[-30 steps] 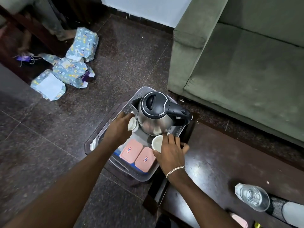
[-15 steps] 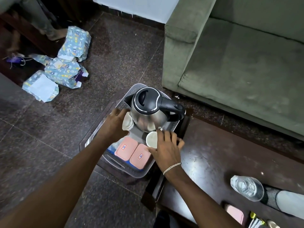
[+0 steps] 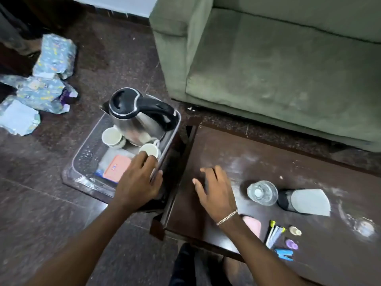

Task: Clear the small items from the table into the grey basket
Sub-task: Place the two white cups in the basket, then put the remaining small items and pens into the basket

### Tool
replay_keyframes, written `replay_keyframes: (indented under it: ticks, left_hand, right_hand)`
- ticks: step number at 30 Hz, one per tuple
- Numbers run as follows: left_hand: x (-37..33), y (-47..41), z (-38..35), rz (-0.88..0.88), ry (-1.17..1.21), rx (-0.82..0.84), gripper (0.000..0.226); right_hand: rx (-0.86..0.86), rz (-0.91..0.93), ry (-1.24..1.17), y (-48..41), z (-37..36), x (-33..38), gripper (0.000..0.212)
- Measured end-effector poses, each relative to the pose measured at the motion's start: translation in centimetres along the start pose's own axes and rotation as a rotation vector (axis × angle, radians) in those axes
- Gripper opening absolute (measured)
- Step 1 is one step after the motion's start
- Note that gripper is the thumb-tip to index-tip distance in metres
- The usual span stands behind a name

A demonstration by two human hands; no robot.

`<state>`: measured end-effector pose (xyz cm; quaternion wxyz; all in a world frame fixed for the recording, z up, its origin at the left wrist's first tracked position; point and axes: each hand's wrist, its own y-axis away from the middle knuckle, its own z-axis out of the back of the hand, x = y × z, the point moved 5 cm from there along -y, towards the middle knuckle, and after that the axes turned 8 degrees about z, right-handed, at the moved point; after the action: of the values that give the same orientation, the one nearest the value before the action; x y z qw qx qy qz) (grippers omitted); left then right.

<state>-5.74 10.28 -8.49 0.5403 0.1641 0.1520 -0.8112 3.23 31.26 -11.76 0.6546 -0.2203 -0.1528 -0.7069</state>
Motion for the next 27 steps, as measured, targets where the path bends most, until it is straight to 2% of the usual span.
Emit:
replay_keyframes:
  ticks: [5, 10, 12, 15, 18, 21, 23, 27]
  left_hand:
    - [-8.0, 2.1, -6.5, -0.121, 0.079, 0.252, 0.025]
    - [-15.4, 2.9, -13.1, -0.159, 0.098, 0.477, 0.051]
    - [-17.6, 3.0, -14.9, -0.130, 0.108, 0.516, 0.057]
    - [-20.5, 4.0, -17.3, -0.052, 0.145, 0.536, 0.054]
    - [-21.8, 6.3, -20.1, -0.014, 0.099, 0.605, 0.059]
    - [-22.0, 9.1, -23.1, -0.017, -0.057, 0.674, 0.073]
    - [-21.6, 10.8, -24.5, 0.076, -0.119, 0.687, 0.084]
    - [-21.5, 12.8, -26.8, 0.268, -0.135, 0.719, 0.096]
  right_hand:
    - [0.103, -0.085, 0.033, 7.6, 1.4, -6.7, 0.031]
    - [0.315, -0.143, 0.184, 13.3, 1.4, -11.5, 0.051]
    - [0.360, -0.142, 0.231, 15.1, 1.2, -12.4, 0.059]
    - [0.365, -0.192, 0.256, 17.9, 1.2, -14.5, 0.069]
    - [0.281, -0.235, 0.238, 20.0, 1.7, -16.5, 0.064]
    - [0.229, -0.289, 0.217, 21.7, 2.3, -19.1, 0.050]
    - [0.242, -0.368, 0.148, 22.1, 2.4, -20.6, 0.044]
    - [0.299, -0.543, 0.064, 21.1, 2.0, -21.9, 0.050]
